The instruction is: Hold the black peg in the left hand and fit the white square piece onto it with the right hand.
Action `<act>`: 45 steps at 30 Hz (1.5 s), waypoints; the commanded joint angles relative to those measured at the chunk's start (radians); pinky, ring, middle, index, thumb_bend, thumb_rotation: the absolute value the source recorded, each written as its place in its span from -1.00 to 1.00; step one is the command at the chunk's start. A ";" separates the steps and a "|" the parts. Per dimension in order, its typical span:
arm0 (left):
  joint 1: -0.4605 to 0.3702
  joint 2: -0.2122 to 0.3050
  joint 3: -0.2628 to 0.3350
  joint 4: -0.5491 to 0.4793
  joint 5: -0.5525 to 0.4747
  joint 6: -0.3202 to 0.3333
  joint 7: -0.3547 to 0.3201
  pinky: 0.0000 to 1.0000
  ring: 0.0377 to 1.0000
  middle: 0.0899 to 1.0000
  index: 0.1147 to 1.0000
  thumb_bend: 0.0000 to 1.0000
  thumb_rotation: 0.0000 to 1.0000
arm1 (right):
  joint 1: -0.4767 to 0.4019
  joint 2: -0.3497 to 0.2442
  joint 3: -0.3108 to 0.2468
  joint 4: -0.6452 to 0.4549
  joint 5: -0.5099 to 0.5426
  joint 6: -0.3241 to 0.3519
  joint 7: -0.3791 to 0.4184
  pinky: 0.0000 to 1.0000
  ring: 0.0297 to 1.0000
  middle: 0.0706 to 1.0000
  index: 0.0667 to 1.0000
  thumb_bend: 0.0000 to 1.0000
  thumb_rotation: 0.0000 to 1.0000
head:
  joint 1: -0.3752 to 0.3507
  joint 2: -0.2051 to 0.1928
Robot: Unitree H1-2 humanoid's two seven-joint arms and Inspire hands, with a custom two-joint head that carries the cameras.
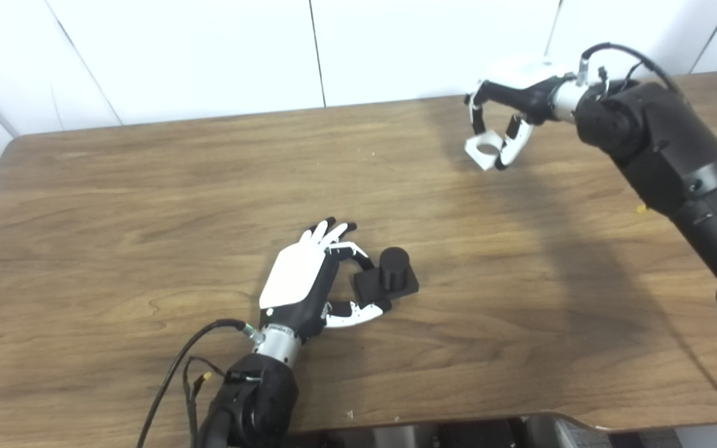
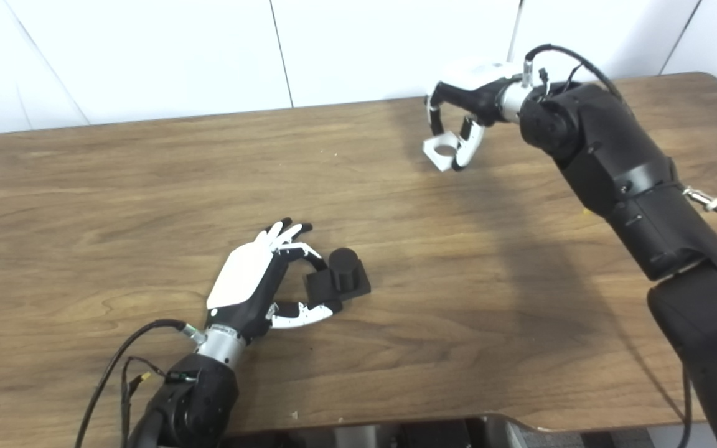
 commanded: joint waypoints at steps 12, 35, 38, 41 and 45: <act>-0.020 0.018 0.007 -0.015 0.002 -0.013 -0.009 1.00 1.00 0.84 -0.07 0.16 -0.49 | 0.041 0.004 -0.045 -0.445 0.103 0.067 0.189 0.56 0.84 0.69 -0.09 0.05 -0.74 | -0.003 0.009; -0.028 0.012 0.006 0.000 0.015 -0.008 -0.011 1.00 1.00 0.85 -0.07 0.17 -0.47 | 0.110 0.080 -0.005 -0.695 0.115 0.092 0.321 0.59 0.88 0.75 -0.09 0.04 -0.75 | -0.012 0.014; -0.029 0.008 0.005 0.002 0.016 -0.006 -0.008 1.00 1.00 0.84 -0.08 0.17 -0.48 | 0.114 0.090 -0.001 -0.693 0.117 0.088 0.320 0.59 0.88 0.75 -0.09 0.04 -0.75 | -0.013 0.014; -0.028 0.004 0.003 -0.002 0.017 -0.002 -0.011 1.00 1.00 0.85 -0.08 0.17 -0.48 | 0.118 0.096 0.003 -0.683 0.114 0.068 0.310 0.59 0.87 0.74 -0.09 0.04 -0.75 | -0.011 0.014; -0.027 0.000 -0.003 -0.004 0.026 0.003 -0.015 1.00 1.00 0.85 -0.06 0.16 -0.44 | 0.125 0.104 0.010 -0.674 0.099 0.045 0.304 0.62 0.88 0.73 -0.09 0.04 -0.75 | -0.006 0.014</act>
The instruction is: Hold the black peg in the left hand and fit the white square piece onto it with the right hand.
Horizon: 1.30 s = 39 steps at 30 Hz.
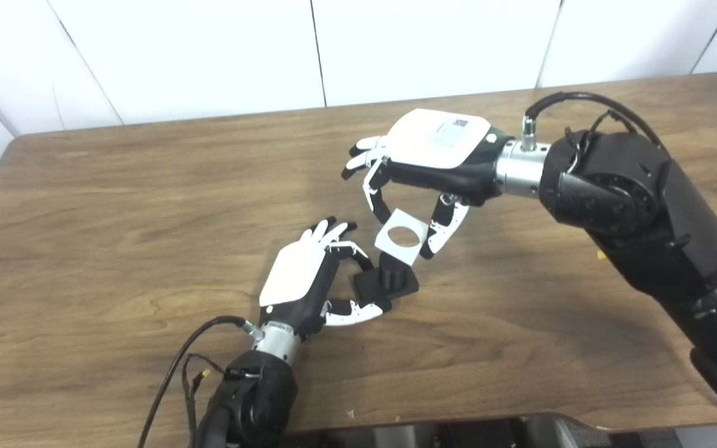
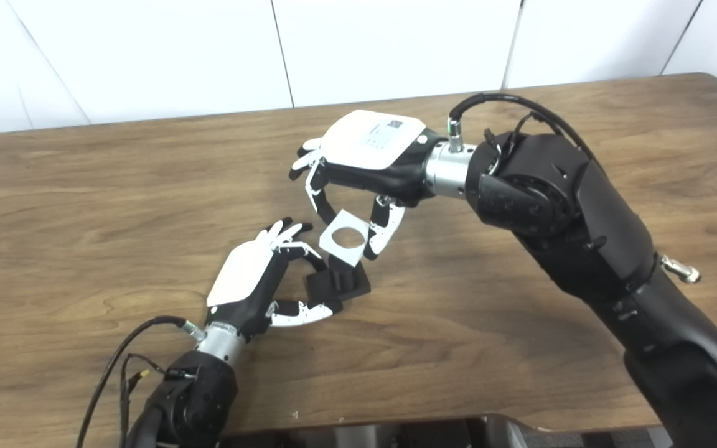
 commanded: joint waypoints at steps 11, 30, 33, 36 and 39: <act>-0.015 -0.006 -0.010 -0.014 0.037 0.009 -0.006 1.00 1.00 0.85 -0.04 0.17 -0.41 | -0.024 0.024 0.006 0.033 -0.022 -0.102 -0.042 0.66 0.84 0.69 -0.09 0.04 -0.75 | -0.003 0.002; -0.011 -0.021 -0.014 -0.010 0.052 0.009 0.003 1.00 1.00 0.85 -0.04 0.15 -0.42 | -0.011 0.030 0.015 0.068 -0.060 -0.130 -0.031 0.63 0.85 0.71 -0.09 0.04 -0.75 | 0.015 -0.005; -0.010 -0.022 -0.015 -0.012 0.054 0.010 -0.001 1.00 1.00 0.85 -0.04 0.16 -0.40 | -0.010 0.032 0.018 0.070 -0.064 -0.132 -0.033 0.63 0.86 0.72 -0.09 0.04 -0.75 | 0.014 -0.005; -0.013 -0.023 -0.015 -0.013 0.057 0.012 -0.001 1.00 1.00 0.85 -0.04 0.16 -0.38 | -0.008 0.033 0.019 0.073 -0.067 -0.132 -0.034 0.62 0.86 0.72 -0.09 0.04 -0.75 | 0.013 -0.005; -0.015 -0.025 -0.013 -0.011 0.052 0.007 0.005 1.00 1.00 0.85 -0.04 0.17 -0.40 | -0.008 0.032 0.019 0.078 -0.073 -0.135 -0.038 0.62 0.86 0.72 -0.09 0.04 -0.75 | 0.015 -0.003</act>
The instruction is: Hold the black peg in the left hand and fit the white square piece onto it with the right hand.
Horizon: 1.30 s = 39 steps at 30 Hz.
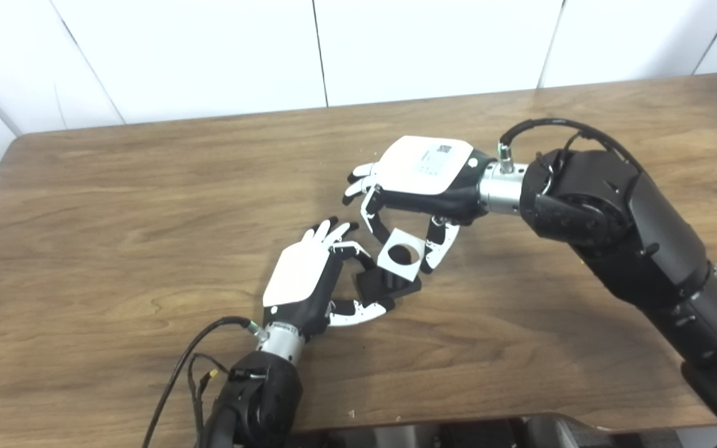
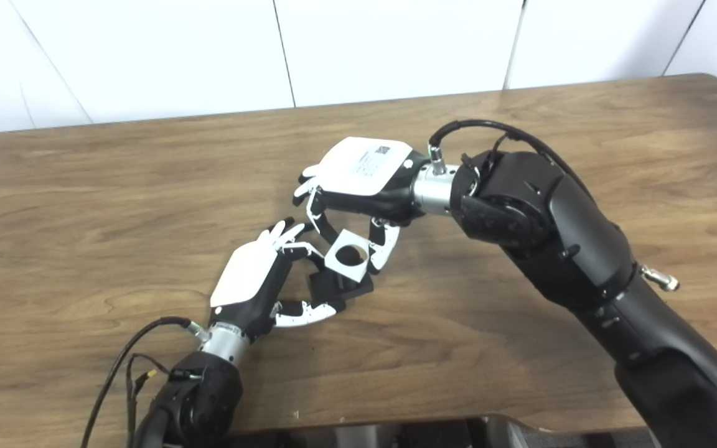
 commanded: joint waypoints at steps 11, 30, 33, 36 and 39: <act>-0.018 -0.013 -0.005 -0.003 0.017 -0.002 0.012 1.00 1.00 0.85 -0.06 0.16 -0.38 | -0.033 0.007 -0.013 0.007 0.002 -0.020 -0.028 0.62 0.87 0.73 -0.09 0.04 -0.75 | 0.003 -0.003; -0.013 -0.018 -0.003 -0.006 0.015 -0.007 0.017 1.00 1.00 0.85 -0.06 0.16 -0.41 | -0.044 0.035 0.009 0.030 -0.043 -0.038 -0.035 0.64 0.88 0.74 -0.09 0.04 -0.75 | 0.013 0.001; -0.012 -0.018 -0.003 -0.007 0.020 -0.002 0.016 1.00 1.00 0.84 -0.06 0.17 -0.40 | -0.044 0.037 0.014 0.032 -0.054 -0.050 -0.040 0.63 0.88 0.74 -0.09 0.04 -0.74 | 0.013 0.001; -0.012 -0.014 0.000 -0.016 0.021 0.005 0.004 1.00 1.00 0.85 -0.04 0.16 -0.40 | -0.046 0.038 0.016 0.024 -0.059 -0.052 -0.034 0.62 0.86 0.73 -0.09 0.04 -0.74 | 0.014 0.005; -0.010 -0.015 0.002 -0.020 0.021 0.007 0.004 1.00 1.00 0.85 -0.05 0.16 -0.42 | -0.045 0.038 0.016 0.019 -0.059 -0.051 -0.029 0.63 0.87 0.74 -0.09 0.04 -0.74 | 0.018 0.007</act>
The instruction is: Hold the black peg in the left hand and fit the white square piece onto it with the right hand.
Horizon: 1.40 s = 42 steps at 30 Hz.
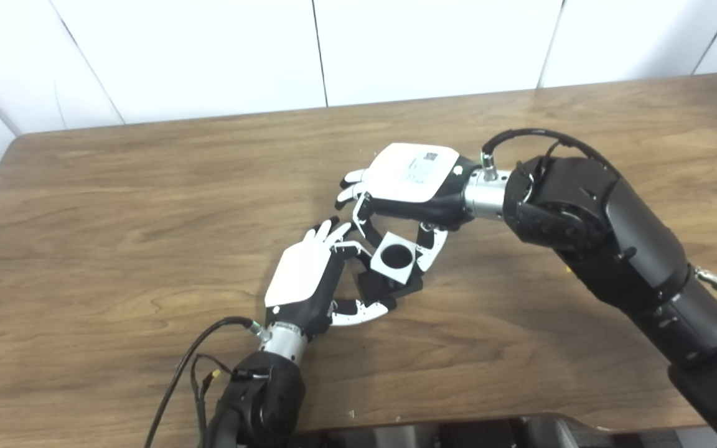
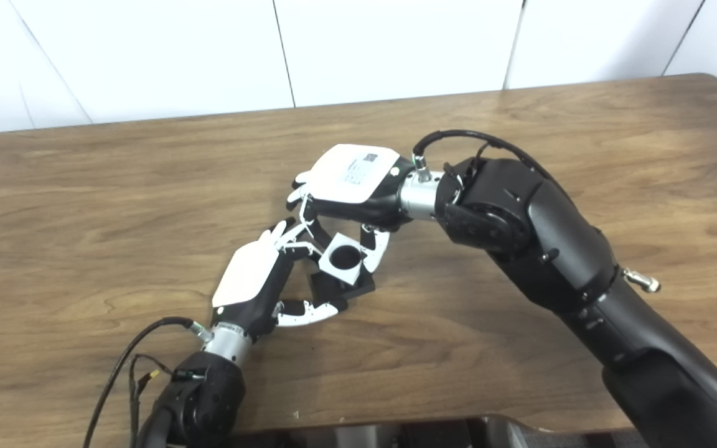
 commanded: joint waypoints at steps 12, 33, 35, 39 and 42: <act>-0.009 -0.007 0.000 -0.015 0.018 -0.004 0.021 1.00 1.00 0.84 -0.06 0.16 -0.46 | -0.039 -0.005 -0.008 -0.015 -0.009 -0.034 -0.022 0.58 0.86 0.72 -0.09 0.05 -0.73 | -0.001 0.003; -0.010 -0.004 -0.001 -0.022 0.019 0.003 -0.001 1.00 1.00 0.85 -0.05 0.16 -0.43 | -0.045 -0.001 -0.018 -0.040 -0.069 0.018 0.056 0.76 0.98 0.94 0.70 1.00 -0.51 | -0.003 0.004; -0.008 -0.004 -0.001 -0.022 0.023 0.003 0.001 1.00 1.00 0.84 -0.05 0.17 -0.43 | -0.045 -0.003 -0.019 -0.045 -0.075 0.020 0.063 0.78 0.99 0.95 0.72 1.00 -0.50 | -0.005 0.004; -0.008 -0.002 0.000 -0.025 0.025 0.005 -0.002 1.00 1.00 0.84 -0.04 0.17 -0.44 | -0.044 -0.002 -0.026 -0.051 -0.082 0.029 0.078 0.81 1.00 0.96 0.75 1.00 -0.50 | -0.004 0.005; -0.007 -0.002 0.001 -0.021 0.025 0.007 0.000 1.00 1.00 0.84 -0.04 0.18 -0.45 | -0.043 -0.001 -0.037 -0.057 -0.080 0.045 0.090 0.83 1.00 0.96 0.74 1.00 -0.51 | -0.006 0.005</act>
